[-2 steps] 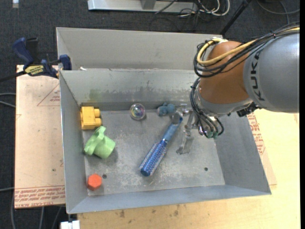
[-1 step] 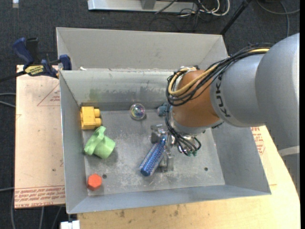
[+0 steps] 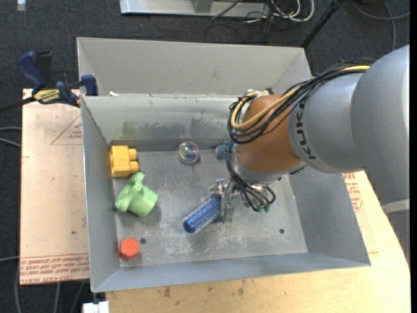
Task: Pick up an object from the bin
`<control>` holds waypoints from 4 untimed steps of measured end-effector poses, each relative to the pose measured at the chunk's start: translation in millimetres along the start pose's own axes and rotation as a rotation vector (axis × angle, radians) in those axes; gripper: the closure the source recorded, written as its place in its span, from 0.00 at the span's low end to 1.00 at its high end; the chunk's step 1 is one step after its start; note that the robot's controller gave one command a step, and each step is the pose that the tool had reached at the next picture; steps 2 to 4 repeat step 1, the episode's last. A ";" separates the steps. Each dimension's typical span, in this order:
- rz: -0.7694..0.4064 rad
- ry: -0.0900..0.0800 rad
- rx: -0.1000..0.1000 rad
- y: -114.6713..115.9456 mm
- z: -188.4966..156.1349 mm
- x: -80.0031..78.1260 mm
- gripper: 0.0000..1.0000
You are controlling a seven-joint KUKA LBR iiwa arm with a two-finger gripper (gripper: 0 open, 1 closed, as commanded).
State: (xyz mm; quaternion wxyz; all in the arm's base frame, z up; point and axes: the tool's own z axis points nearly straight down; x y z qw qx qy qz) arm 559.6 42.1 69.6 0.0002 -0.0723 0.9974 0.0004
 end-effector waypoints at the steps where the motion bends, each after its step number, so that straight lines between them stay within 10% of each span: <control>1: -0.037 -0.010 0.003 -39.5 -135.9 -21.9 1.00; 4: -0.037 -0.010 0.003 -39.5 -135.9 -21.9 1.00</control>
Offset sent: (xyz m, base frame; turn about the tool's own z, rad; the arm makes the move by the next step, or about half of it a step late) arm 0.0247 -0.0350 0.1317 -0.0413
